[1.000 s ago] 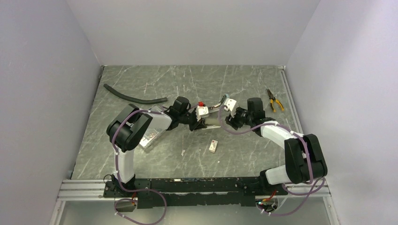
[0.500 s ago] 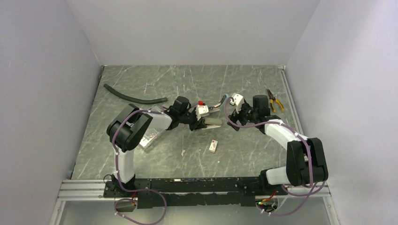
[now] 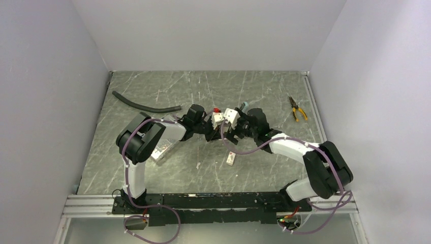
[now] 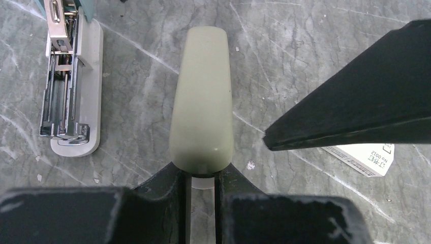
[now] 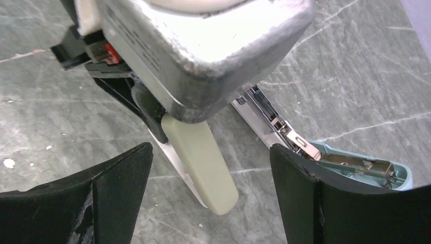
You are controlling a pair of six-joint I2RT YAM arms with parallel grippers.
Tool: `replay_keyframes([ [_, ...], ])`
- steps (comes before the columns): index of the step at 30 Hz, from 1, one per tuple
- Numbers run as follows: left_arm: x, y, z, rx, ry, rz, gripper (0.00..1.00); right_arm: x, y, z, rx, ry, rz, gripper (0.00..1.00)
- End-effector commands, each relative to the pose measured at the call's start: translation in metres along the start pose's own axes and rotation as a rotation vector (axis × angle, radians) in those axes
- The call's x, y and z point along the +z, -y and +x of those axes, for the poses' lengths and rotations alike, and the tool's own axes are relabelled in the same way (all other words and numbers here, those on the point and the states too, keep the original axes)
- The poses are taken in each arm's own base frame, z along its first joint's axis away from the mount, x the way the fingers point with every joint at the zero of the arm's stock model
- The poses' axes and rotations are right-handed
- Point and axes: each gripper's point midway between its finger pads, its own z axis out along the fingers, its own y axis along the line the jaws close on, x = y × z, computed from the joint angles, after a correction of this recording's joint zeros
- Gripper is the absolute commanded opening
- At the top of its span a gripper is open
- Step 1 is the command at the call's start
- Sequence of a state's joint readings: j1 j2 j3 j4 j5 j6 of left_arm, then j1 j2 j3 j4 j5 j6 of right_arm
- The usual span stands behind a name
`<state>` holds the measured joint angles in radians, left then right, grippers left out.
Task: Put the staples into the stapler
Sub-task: Open the stapler at the center of the board.
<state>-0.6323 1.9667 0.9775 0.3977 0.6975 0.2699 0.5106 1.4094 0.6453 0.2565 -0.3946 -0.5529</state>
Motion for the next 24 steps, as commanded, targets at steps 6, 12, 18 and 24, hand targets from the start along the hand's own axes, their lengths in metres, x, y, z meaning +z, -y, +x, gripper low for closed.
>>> replay_keyframes([
  [6,0.004,0.015,0.035,-0.098,-0.086,0.047,0.03,0.017,0.024,-0.002,-0.082,-0.035,0.146,0.86],
  [12,0.005,0.019,0.04,-0.093,-0.089,0.069,0.03,0.026,0.029,0.003,-0.054,-0.064,0.186,0.81],
  [18,0.004,0.02,0.042,-0.078,-0.095,0.076,0.03,0.021,0.041,0.004,-0.03,-0.059,0.279,0.77],
  [24,0.003,0.019,0.045,-0.067,-0.106,0.066,0.03,0.007,0.06,0.005,-0.004,-0.072,0.405,0.74],
])
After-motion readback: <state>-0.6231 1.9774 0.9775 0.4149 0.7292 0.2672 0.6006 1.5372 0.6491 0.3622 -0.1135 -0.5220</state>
